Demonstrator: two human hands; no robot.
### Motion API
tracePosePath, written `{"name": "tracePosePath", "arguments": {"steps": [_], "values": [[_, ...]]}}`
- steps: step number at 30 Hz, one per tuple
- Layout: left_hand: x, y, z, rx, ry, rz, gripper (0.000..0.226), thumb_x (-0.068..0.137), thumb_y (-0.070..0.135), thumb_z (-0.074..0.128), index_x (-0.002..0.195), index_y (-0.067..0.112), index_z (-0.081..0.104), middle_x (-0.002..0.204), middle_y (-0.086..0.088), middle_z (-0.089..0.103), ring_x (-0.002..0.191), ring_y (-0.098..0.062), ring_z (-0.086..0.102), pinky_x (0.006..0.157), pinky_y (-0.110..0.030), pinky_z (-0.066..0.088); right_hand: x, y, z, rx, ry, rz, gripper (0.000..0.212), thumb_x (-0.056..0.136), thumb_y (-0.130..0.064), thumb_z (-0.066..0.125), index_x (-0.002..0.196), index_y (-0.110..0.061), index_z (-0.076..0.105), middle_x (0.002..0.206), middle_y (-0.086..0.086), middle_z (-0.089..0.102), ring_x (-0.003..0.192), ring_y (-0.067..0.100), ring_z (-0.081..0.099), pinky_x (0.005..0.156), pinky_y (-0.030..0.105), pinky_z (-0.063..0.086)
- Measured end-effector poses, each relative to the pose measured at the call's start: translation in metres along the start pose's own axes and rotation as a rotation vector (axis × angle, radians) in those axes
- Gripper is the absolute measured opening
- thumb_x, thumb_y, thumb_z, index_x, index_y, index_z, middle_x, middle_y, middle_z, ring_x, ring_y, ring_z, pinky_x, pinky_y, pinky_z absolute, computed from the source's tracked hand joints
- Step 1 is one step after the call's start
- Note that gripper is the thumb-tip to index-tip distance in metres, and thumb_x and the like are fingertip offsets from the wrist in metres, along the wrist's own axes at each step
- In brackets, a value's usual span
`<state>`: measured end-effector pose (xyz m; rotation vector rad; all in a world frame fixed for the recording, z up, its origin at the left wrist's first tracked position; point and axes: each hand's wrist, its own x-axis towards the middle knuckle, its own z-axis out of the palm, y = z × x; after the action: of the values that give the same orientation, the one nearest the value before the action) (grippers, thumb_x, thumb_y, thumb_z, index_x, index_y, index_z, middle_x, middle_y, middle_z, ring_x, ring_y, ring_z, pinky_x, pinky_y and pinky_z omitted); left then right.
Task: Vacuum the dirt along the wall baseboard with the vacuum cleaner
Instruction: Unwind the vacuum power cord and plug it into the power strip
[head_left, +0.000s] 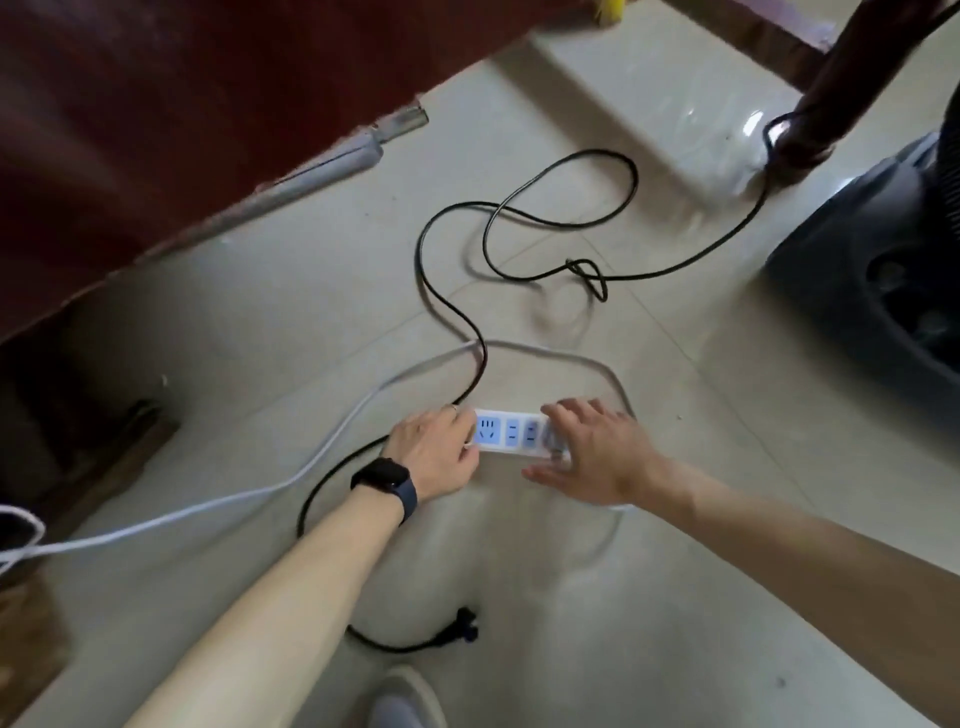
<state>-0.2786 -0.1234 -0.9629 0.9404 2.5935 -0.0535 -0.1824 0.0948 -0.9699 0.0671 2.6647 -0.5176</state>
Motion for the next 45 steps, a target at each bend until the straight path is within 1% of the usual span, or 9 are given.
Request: {"name": "tracePosePath", "arguments": {"steps": [7,10,14,20,24,29,32,36,45], "values": [[-0.092,0.022,0.045,0.020,-0.442,0.017,0.057,0.070,0.083,0.052,0.084,0.028,0.050,0.084,0.006,0.057,0.074,-0.022,0.053,0.061,-0.031,0.032,-0.003,-0.015,0.030,-0.223,0.067,0.035,0.071,0.085,-0.055,0.061,0.144,-0.024,0.038,0.141,0.001,0.053,0.127,0.028,0.053,0.095,0.049,0.041],[-0.123,0.027,0.058,0.075,-0.525,0.059,0.061,0.065,0.080,0.063,0.086,0.026,0.048,0.091,0.002,0.063,0.082,-0.027,0.061,0.060,-0.032,0.032,-0.009,-0.020,0.037,-0.093,0.101,0.079,0.068,0.084,-0.043,0.066,0.143,-0.018,0.041,0.140,0.005,0.052,0.129,0.032,0.048,0.097,0.053,0.043],[-0.130,0.033,0.073,0.007,-0.447,-0.073,0.027,0.088,0.047,0.055,0.103,0.025,0.059,0.110,-0.003,0.068,0.103,-0.029,0.065,0.074,-0.031,0.045,-0.017,-0.024,0.042,0.015,0.136,0.080,0.063,0.087,-0.032,0.064,0.143,-0.012,0.044,0.143,0.009,0.051,0.130,0.038,0.045,0.102,0.055,0.044],[-0.096,0.023,0.047,-0.480,-0.173,-0.426,0.031,0.088,0.049,0.063,0.108,0.026,0.060,0.105,-0.002,0.070,0.094,-0.026,0.067,0.077,-0.031,0.050,-0.025,-0.014,0.046,-0.021,0.114,0.119,0.073,0.088,-0.050,0.061,0.146,-0.011,0.040,0.152,0.014,0.041,0.143,0.037,0.033,0.115,0.052,0.026],[-0.058,0.015,0.010,-0.421,-0.055,-0.318,0.035,0.093,0.053,0.058,0.102,0.021,0.069,0.081,0.000,0.061,0.081,-0.027,0.062,0.065,-0.034,0.042,-0.032,-0.007,0.050,-0.100,0.183,0.249,0.072,0.086,-0.068,0.051,0.138,-0.020,0.043,0.145,0.010,0.045,0.136,0.034,0.041,0.111,0.054,0.031],[-0.032,0.002,-0.004,-0.128,-0.031,-0.261,0.037,0.103,0.046,0.038,0.114,0.021,0.064,0.106,-0.010,0.061,0.103,-0.033,0.058,0.069,-0.032,0.034,-0.022,-0.006,0.052,-0.047,0.190,0.229,0.073,0.093,-0.063,0.048,0.150,-0.019,0.035,0.145,0.011,0.048,0.124,0.039,0.048,0.098,0.044,0.044],[-0.034,-0.007,0.000,-0.188,-0.054,-0.281,0.034,0.104,0.042,0.038,0.116,0.017,0.059,0.112,-0.014,0.066,0.103,-0.035,0.058,0.070,-0.034,0.036,-0.015,-0.005,0.050,-0.018,0.198,0.224,0.074,0.093,-0.062,0.052,0.151,-0.018,0.035,0.147,0.012,0.048,0.123,0.041,0.048,0.097,0.044,0.045],[-0.033,-0.012,-0.004,-0.343,-0.034,-0.374,0.024,0.099,0.049,0.043,0.101,0.026,0.051,0.087,0.001,0.072,0.090,-0.028,0.063,0.075,-0.037,0.051,-0.009,-0.005,0.050,-0.006,0.206,0.236,0.074,0.091,-0.060,0.056,0.150,-0.019,0.039,0.154,0.011,0.045,0.123,0.041,0.049,0.096,0.044,0.045],[-0.014,-0.004,-0.009,-0.579,-0.018,-0.405,0.022,0.097,0.042,0.055,0.084,0.025,0.062,0.071,0.011,0.071,0.081,-0.012,0.063,0.066,-0.026,0.043,-0.010,-0.005,0.053,0.010,0.227,0.237,0.075,0.089,-0.058,0.059,0.150,-0.017,0.042,0.152,0.013,0.046,0.120,0.042,0.050,0.094,0.046,0.046]]}}
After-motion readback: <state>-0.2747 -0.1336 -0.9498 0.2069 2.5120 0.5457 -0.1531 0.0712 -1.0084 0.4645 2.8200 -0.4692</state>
